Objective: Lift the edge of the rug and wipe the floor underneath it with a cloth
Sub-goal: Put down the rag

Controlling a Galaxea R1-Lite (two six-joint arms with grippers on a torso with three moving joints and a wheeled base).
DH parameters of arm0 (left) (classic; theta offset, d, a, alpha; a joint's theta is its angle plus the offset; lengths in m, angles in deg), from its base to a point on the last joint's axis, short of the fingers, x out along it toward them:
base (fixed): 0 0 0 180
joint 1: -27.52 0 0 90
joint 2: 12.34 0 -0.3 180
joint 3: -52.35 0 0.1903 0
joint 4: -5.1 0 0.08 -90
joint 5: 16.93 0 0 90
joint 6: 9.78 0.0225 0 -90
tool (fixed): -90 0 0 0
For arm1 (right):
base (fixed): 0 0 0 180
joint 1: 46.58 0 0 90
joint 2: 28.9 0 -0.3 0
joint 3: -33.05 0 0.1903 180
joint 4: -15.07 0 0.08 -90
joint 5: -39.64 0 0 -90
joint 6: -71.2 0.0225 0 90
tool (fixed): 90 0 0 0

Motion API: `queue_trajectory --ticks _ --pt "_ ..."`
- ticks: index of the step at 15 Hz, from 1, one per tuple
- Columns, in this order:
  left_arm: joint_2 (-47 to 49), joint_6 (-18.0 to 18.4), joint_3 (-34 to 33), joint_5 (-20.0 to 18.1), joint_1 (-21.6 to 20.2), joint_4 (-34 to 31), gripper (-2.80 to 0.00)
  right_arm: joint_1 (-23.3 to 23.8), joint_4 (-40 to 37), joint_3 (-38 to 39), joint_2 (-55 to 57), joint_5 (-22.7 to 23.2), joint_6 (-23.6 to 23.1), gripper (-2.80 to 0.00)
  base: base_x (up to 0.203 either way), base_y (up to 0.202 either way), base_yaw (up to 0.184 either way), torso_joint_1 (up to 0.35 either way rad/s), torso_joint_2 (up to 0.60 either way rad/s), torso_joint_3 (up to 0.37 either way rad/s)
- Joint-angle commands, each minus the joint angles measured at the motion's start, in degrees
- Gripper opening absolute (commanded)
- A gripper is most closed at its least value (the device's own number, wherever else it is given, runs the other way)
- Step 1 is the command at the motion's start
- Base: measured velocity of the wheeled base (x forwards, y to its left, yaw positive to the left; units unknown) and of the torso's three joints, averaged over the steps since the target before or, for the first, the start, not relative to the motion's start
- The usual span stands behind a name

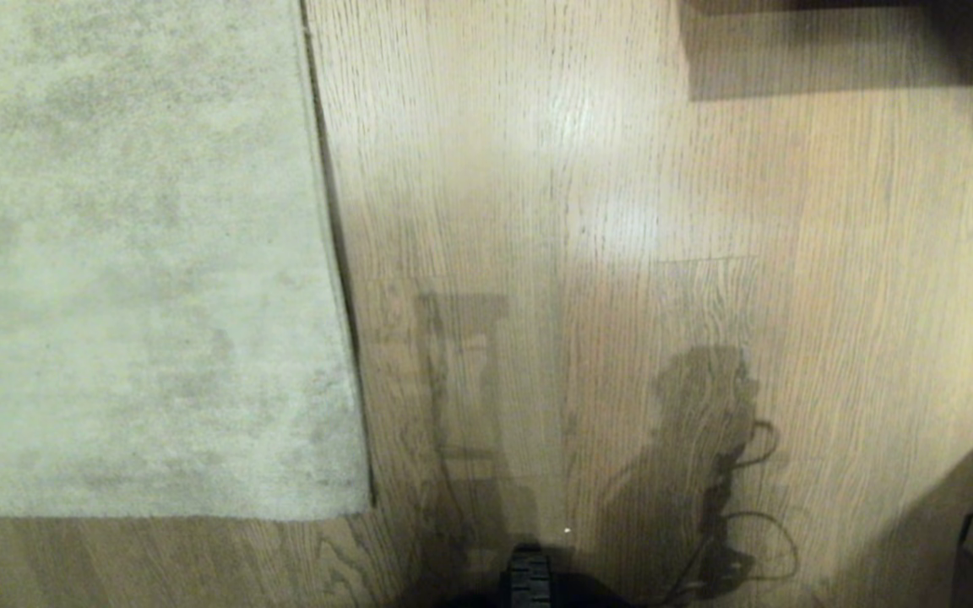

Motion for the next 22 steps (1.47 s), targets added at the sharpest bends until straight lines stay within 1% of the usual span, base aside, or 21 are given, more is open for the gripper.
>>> queue_trajectory --ticks 1,22 --pt "-0.02 0.01 0.00 0.00 0.00 -0.02 -2.80 0.00 0.04 0.00 0.07 0.00 -0.06 -2.80 0.000 0.000 0.000 0.000 0.00 0.000" --pt "-0.02 0.01 0.00 0.00 0.00 -0.02 -2.80 0.00 0.04 0.00 0.07 0.04 -0.06 -2.80 0.000 0.000 0.000 0.000 0.00 0.000"
